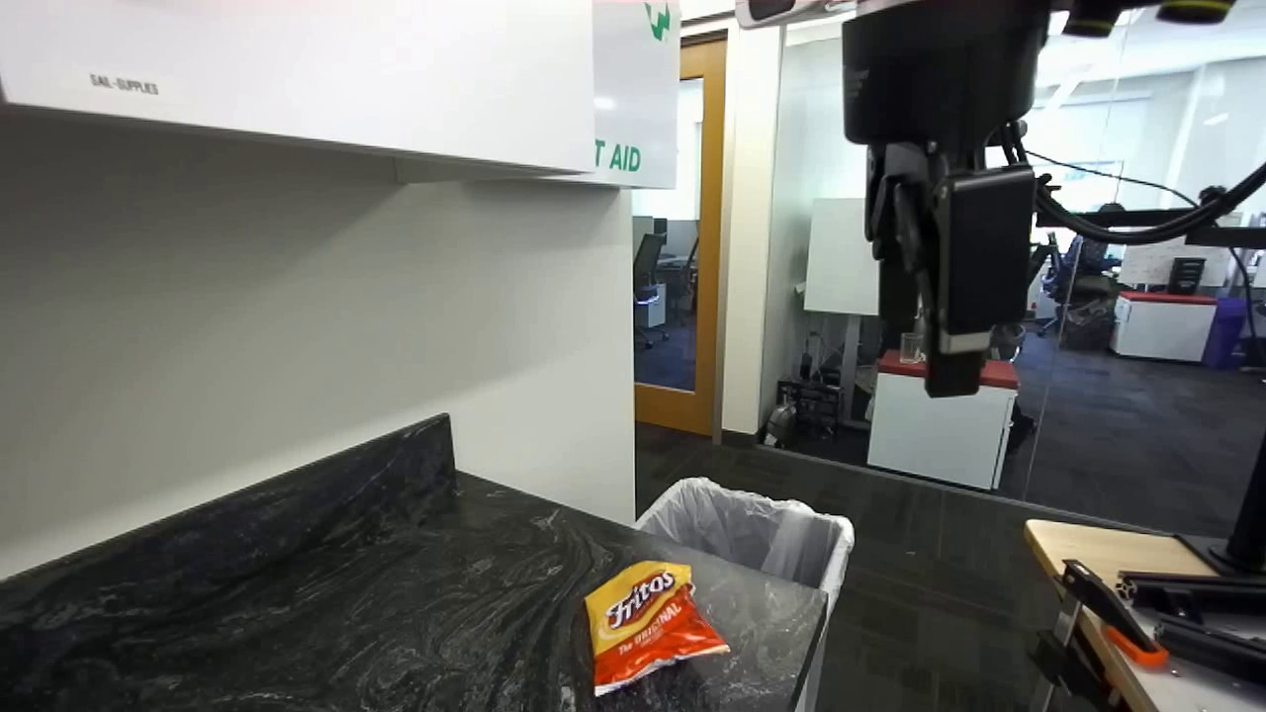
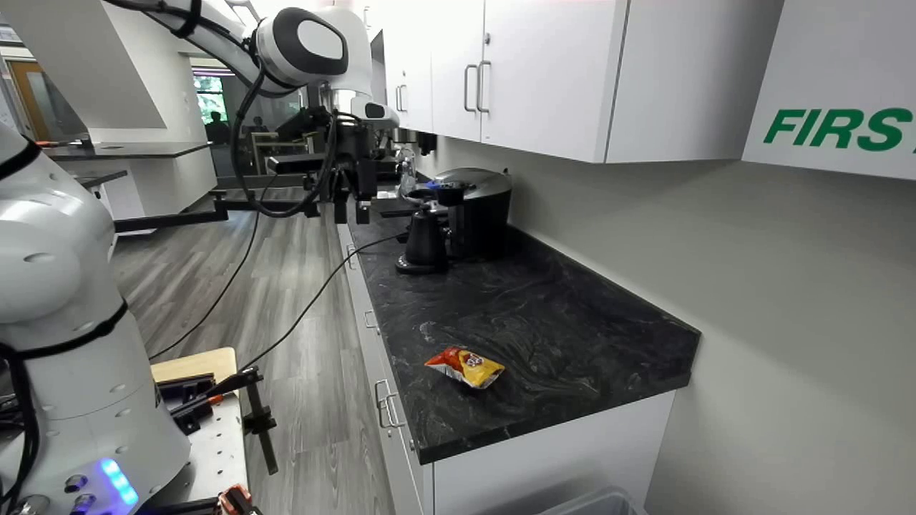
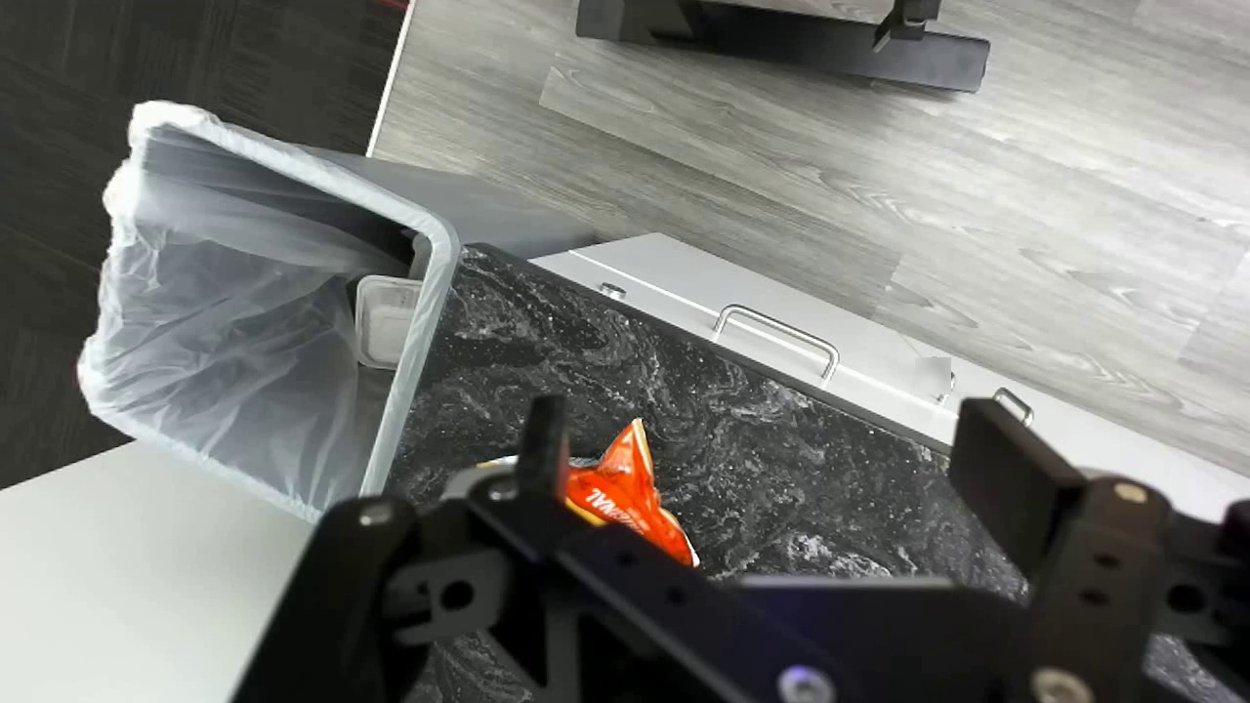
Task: Throw the Fritos packet in the bin
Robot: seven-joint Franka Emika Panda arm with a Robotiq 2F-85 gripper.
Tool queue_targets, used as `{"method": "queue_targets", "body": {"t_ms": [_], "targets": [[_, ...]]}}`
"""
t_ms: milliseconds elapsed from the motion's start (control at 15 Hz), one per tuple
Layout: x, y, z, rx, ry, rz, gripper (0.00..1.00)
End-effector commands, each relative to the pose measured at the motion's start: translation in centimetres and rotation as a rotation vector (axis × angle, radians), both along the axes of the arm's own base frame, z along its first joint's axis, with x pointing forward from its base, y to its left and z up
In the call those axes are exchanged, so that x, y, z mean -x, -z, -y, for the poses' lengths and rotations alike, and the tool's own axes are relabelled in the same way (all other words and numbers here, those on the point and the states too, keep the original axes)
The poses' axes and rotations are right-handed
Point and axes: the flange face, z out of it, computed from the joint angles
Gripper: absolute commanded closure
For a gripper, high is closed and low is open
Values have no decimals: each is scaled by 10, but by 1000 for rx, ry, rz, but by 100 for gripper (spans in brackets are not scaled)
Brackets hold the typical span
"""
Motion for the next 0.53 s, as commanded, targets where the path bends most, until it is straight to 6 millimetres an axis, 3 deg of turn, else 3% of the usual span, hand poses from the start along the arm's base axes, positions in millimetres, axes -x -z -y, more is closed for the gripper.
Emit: {"method": "queue_targets", "body": {"t_ms": [0, 267, 467], "targets": [[0, 0, 0, 0, 0, -1, 0], [0, 0, 0, 0, 0, -1, 0], [-6, 12, 1, -20, 6, -3, 0]]}}
